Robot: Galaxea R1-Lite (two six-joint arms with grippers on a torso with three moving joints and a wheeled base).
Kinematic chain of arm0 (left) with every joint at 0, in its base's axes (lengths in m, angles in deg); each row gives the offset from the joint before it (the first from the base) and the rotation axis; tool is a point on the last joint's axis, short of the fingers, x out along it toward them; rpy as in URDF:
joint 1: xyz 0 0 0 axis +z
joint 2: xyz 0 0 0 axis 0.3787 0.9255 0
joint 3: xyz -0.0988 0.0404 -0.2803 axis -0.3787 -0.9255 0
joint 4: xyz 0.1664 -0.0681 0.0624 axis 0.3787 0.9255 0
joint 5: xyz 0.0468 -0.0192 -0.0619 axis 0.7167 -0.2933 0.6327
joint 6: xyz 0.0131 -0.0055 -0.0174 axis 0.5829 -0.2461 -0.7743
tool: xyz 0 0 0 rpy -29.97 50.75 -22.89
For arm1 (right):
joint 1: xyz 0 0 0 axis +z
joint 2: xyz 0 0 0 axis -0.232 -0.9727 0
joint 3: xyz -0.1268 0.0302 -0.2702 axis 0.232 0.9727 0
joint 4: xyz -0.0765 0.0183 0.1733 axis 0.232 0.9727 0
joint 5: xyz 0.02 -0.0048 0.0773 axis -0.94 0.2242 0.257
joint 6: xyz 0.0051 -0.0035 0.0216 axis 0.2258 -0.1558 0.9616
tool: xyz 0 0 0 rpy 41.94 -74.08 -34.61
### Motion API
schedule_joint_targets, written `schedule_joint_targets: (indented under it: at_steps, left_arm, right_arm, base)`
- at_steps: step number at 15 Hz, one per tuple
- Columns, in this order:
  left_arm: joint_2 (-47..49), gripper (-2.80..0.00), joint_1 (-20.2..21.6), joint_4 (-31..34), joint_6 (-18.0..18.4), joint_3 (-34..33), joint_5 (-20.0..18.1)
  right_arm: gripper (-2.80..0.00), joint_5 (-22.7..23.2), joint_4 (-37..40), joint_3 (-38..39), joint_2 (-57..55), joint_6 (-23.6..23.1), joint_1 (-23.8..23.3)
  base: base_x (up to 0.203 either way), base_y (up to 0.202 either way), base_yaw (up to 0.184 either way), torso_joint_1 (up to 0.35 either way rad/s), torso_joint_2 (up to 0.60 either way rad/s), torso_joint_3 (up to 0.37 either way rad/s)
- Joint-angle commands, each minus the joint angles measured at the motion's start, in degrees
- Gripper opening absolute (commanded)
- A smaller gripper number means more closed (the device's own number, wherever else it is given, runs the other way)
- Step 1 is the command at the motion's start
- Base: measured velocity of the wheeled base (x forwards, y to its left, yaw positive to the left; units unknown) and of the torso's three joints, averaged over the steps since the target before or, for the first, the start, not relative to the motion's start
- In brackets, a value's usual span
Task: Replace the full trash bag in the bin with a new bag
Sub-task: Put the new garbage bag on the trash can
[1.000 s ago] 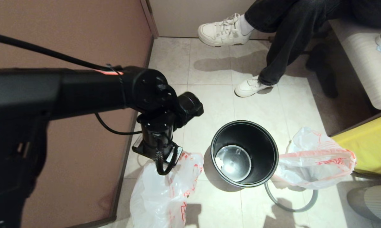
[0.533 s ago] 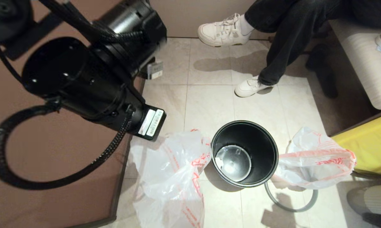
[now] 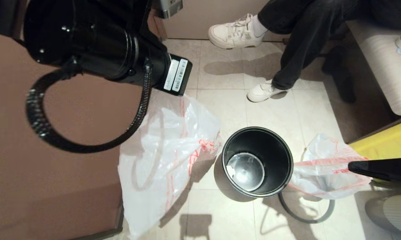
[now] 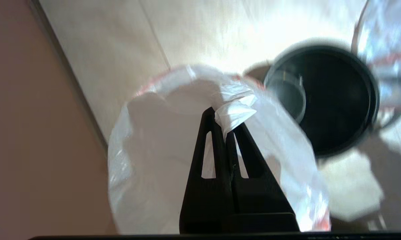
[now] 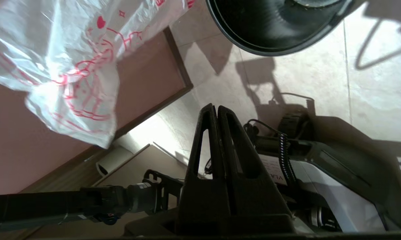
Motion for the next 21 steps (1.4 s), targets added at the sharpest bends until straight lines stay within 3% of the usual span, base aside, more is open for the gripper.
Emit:
schedule_joint_targets:
  at_steps: [1, 3, 6, 9, 12, 15, 16, 19, 21]
  left_arm:
    - [1.37, -2.8, 0.15, -9.73, 3.93, 0.02, 0.08]
    - [0.91, -2.8, 0.12, -16.37, 10.02, 0.02, 0.12]
    - [-1.88, -2.8, -2.24, -17.63, 12.59, 0.02, 0.39]
    - [-3.21, -2.8, -7.13, -18.67, 14.34, -0.03, 0.25]
    - [-3.39, -2.8, -9.62, -21.91, 20.53, 0.02, 0.19]
    - [-3.52, -2.8, -10.78, -26.02, 27.69, 0.02, -0.08]
    - [-3.65, -2.8, -11.8, -26.16, 29.06, 0.02, 0.04]
    - [-4.39, -2.8, -13.26, -26.05, 31.29, 0.19, -1.81]
    - [-4.66, -2.8, -13.46, -26.26, 31.29, 0.19, -2.74]
  right_arm:
    - [-2.8, 0.44, 0.11, -2.35, -3.91, 0.18, 0.82]
    - [-2.8, 0.37, 0.11, -1.86, -3.67, 0.18, 0.66]
    - [-2.8, 0.17, 0.2, -1.5, -2.78, 0.18, 0.65]
    - [-2.8, 0.8, -0.47, -1.91, -2.71, 0.61, 0.73]
    - [-2.8, 3.46, -7.69, -2.12, -4.77, 3.2, 0.69]
    - [-2.8, 3.54, -12.8, -7.1, -11.07, 3.99, 0.53]
    - [0.0, 3.58, -13.16, -10.22, -13.78, 5.14, 0.5]
    - [0.0, 4.27, -13.5, -23.43, -21.38, 16.15, 0.51]
    - [0.0, 5.52, -13.27, -31.81, -26.71, 19.23, 0.46]
  base:
    - [0.0, 0.0, 0.0, 0.0, 0.0, 0.0]
    - [0.0, 0.0, 0.0, 0.0, 0.0, 0.0]
    - [0.0, 0.0, 0.0, 0.0, 0.0, 0.0]
    - [0.0, 0.0, 0.0, 0.0, 0.0, 0.0]
    - [0.0, 0.0, 0.0, 0.0, 0.0, 0.0]
    - [0.0, 0.0, 0.0, 0.0, 0.0, 0.0]
    - [0.0, 0.0, 0.0, 0.0, 0.0, 0.0]
    - [0.0, 0.0, 0.0, 0.0, 0.0, 0.0]
    - [0.0, 0.0, 0.0, 0.0, 0.0, 0.0]
